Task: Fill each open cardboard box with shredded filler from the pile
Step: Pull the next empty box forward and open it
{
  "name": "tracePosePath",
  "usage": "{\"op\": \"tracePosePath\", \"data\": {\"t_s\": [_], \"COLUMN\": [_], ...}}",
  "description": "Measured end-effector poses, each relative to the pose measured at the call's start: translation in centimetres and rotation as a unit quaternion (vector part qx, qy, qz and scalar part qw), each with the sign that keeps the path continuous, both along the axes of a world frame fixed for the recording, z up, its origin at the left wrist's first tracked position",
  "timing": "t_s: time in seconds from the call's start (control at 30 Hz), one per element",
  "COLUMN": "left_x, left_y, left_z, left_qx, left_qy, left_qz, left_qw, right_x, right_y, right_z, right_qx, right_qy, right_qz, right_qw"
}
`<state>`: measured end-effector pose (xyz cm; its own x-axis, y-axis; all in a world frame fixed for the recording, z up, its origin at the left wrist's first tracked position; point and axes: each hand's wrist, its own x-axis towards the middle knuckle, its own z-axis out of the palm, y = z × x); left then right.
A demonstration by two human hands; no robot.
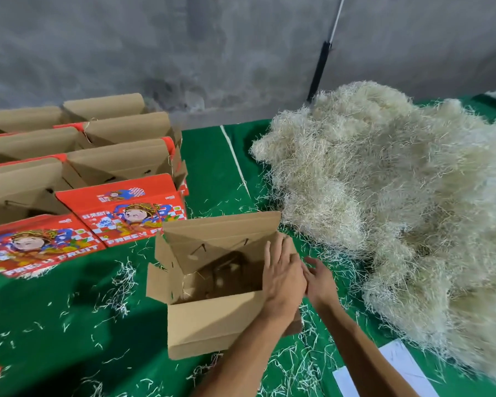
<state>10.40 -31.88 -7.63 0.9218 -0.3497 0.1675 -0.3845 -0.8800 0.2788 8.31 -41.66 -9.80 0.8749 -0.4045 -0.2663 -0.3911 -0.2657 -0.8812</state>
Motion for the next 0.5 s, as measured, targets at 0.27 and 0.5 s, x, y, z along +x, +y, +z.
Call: {"op": "tracePosePath", "data": {"t_s": [0.27,0.5], "left_x": [4.6,13.5], "left_y": [-5.9,-11.3], "left_z": [3.0,2.6], "left_qx": [-0.055,-0.174], "left_qy": [0.106,0.203], "left_qz": [-0.085,-0.018], "left_qw": [0.989,0.963], "right_x": [3.5,10.7], "right_y": [-6.2,-12.1], "right_z": [2.9,4.1], "right_qx": [-0.064,-0.070], "right_qy": [-0.041,-0.065], "right_qz": [0.029,0.031], "right_qw": [0.997,0.995]}}
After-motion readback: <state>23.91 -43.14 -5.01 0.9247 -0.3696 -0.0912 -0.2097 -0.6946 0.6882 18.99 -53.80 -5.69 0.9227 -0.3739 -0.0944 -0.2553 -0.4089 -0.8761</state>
